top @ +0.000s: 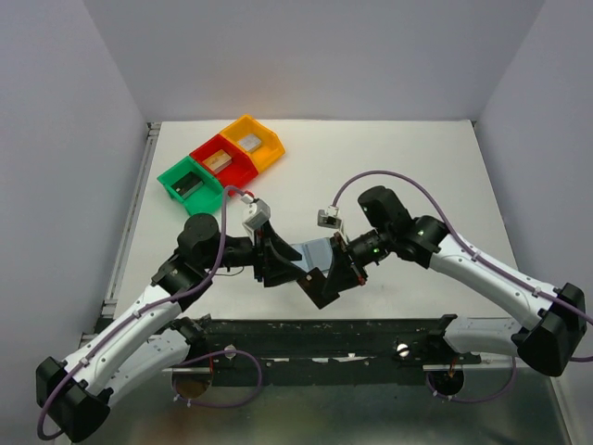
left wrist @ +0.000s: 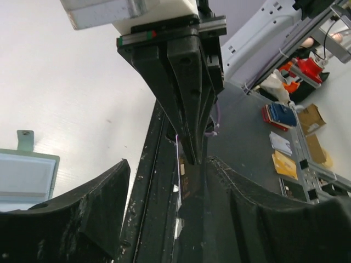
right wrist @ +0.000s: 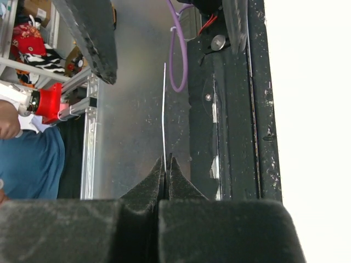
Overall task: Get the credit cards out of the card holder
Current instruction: Place the credit card at the center of the board.
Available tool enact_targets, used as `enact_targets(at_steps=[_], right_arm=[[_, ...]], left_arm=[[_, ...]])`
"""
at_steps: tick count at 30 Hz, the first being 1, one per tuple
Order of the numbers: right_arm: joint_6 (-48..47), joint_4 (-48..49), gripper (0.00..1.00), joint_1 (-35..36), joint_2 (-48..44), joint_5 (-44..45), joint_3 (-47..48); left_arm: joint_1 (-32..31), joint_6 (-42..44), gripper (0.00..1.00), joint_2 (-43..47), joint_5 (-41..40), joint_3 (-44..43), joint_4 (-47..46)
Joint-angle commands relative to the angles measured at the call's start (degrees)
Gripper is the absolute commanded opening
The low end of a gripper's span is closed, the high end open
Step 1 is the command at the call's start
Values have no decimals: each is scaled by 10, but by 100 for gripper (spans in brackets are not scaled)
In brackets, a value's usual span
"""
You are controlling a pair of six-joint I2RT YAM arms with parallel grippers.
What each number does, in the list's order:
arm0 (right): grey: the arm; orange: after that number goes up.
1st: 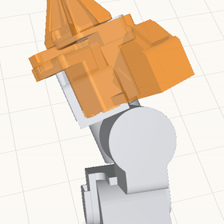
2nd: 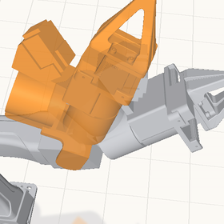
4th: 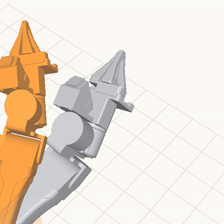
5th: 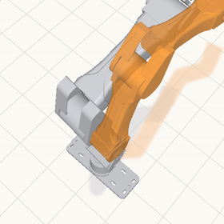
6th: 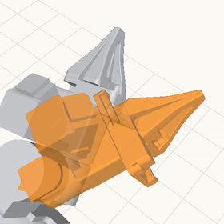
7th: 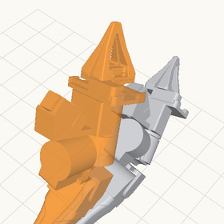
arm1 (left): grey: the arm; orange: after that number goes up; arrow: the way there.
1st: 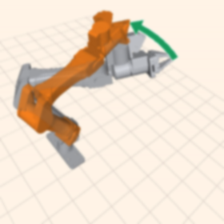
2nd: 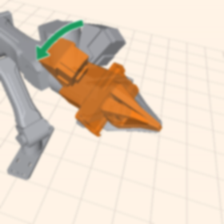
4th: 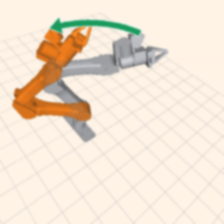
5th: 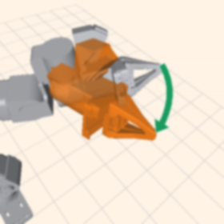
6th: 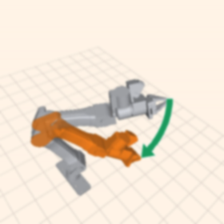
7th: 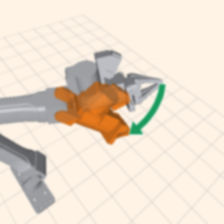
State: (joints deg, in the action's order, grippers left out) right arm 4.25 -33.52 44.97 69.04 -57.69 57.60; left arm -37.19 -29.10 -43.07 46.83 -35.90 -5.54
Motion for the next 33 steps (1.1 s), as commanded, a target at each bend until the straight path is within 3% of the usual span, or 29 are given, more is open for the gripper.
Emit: enact_targets(at_steps=[1, 13, 21, 24, 25, 27, 29, 33], right_arm=[[-7, 5, 0, 5, -11, -28, 22], [-16, -12, 0, 13, 1, -6, 36], [-18, -14, 0, 14, 0, -1, 36], [-19, -13, 0, 14, -1, 8, 37], [-16, -13, 2, 15, -2, 19, 37], [-8, -13, 32, 14, -4, 49, 43], [7, -14, 52, 14, -13, 105, 48], [64, -5, 68, 3, -55, 264, 53]], left_arm=[[1, 26, 64, -14, 76, -25, 4], [0, 22, 50, -50, 106, -37, 18], [-1, 13, 27, -61, 117, -29, 4], [-1, 16, 10, -62, 119, -28, 4], [0, 17, 4, -62, 118, -28, 6], [-1, 22, 0, -57, 104, -29, 17], [0, 33, 0, -44, 67, -30, 37], [29, 52, 0, -11, -61, -37, 97]])
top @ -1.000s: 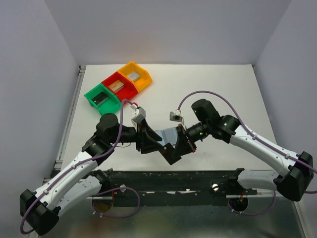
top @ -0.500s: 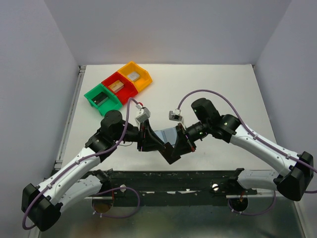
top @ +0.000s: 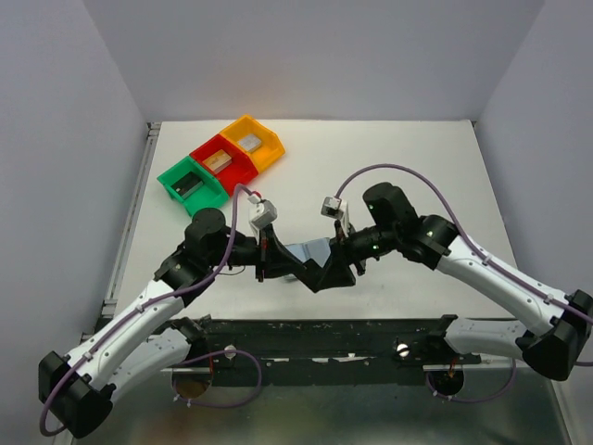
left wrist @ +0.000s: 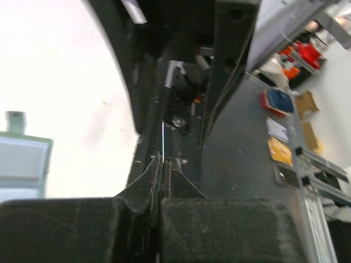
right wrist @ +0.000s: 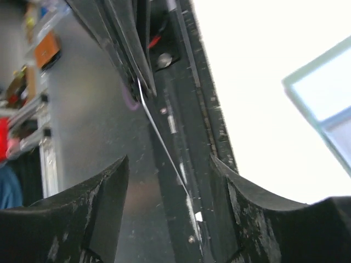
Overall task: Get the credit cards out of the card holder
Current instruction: Place the credit card at the center of the board.
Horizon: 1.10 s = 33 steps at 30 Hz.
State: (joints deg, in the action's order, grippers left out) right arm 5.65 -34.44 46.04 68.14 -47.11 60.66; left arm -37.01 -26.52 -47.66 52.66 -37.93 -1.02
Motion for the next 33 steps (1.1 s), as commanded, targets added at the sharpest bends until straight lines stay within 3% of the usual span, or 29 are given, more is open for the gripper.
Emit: enact_targets(at_steps=[1, 5, 7, 11, 14, 15, 18, 22, 29, 33], right_arm=[[59, 10, 69, -14, -62, 198, 23], [96, 31, 70, -15, -124, 374, 11], [110, 62, 70, -15, -161, 422, -14], [139, 146, 70, -15, -211, 458, -90], [168, 181, 68, -15, -218, 462, -128], [180, 186, 68, -15, -215, 457, -136], [183, 189, 67, -15, -193, 396, -141], [206, 199, 65, -15, -159, 362, -145], [229, 226, 65, -15, -140, 367, -169], [217, 217, 65, -15, -139, 376, -172]], left_arm=[[53, 13, 0, 40, -142, -15, 54], [174, -63, 0, 46, -240, -8, 49], [212, -109, 0, 44, -290, 4, 26], [229, -227, 0, 39, -450, 61, -64], [229, -272, 0, 11, -505, 123, -203], [230, -274, 0, -7, -512, 120, -208], [233, -257, 0, -84, -489, 96, -239], [251, -294, 0, -174, -498, 63, -232], [306, -281, 0, -338, -368, -32, -207], [311, -301, 0, -406, -314, -39, -256]])
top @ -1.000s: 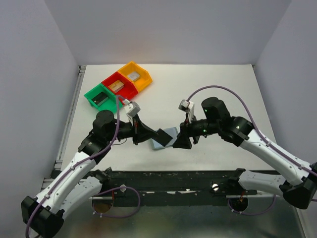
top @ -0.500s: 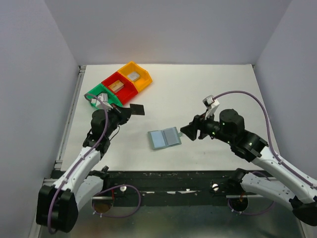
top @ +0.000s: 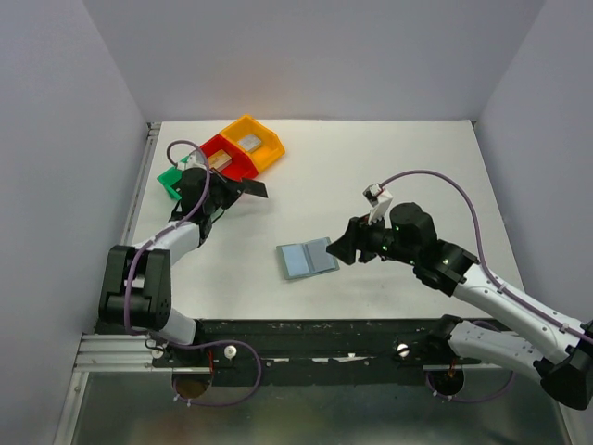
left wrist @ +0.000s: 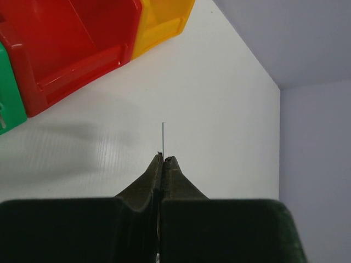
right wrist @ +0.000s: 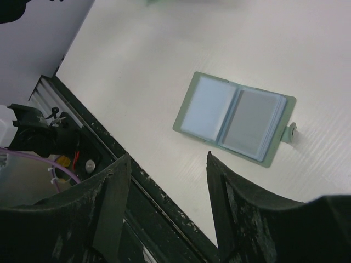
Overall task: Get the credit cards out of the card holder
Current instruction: Place the credit card at the center of the board.
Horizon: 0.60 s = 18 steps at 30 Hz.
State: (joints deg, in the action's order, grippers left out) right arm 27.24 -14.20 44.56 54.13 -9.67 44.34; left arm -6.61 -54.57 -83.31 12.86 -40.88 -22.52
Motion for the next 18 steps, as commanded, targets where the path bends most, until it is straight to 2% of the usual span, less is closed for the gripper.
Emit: enact_targets(at_steps=[1, 9, 18], right_arm=[[-1, 15, 65, 0, 2, 3, -9], [-15, 5, 65, 0, 19, -4, -1], [-26, -8, 65, 0, 30, 0, 7]], left_arm=[[5, -27, 0, -62, 88, -3, -57], [2, -20, 0, -126, 95, -19, -64], [-20, 33, 2, -162, 78, -77, 17]])
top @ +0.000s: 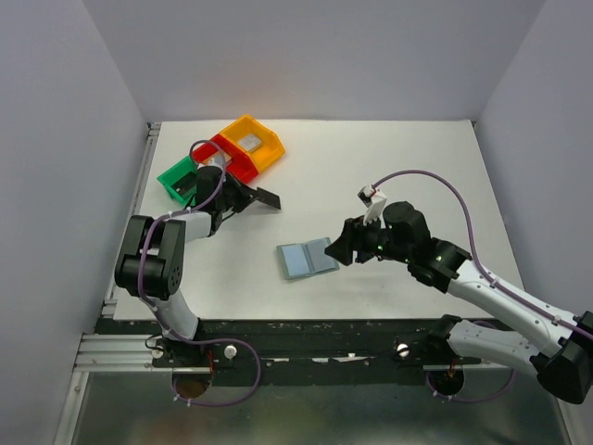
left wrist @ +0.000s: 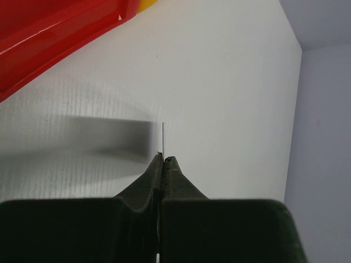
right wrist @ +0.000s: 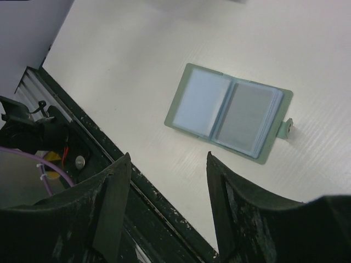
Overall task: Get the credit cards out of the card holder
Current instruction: Place the credit card at the center of the board.
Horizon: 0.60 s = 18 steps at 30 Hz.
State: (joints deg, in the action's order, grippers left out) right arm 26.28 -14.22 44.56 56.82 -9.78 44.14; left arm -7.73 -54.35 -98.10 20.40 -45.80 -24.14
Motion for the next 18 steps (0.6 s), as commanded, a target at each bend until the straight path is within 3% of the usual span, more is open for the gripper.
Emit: enact_targets(at_steps=[1, 14, 18], right_arm=[[-20, -15, 65, 0, 3, 8, 13], [-46, -49, 66, 0, 3, 32, 31], [-44, -51, 66, 0, 4, 31, 31]], left_arm=[[-9, 31, 3, -16, 0, -31, 39], [-9, 61, 14, -32, -6, -46, 76], [-10, 68, 26, -31, -6, -51, 88]])
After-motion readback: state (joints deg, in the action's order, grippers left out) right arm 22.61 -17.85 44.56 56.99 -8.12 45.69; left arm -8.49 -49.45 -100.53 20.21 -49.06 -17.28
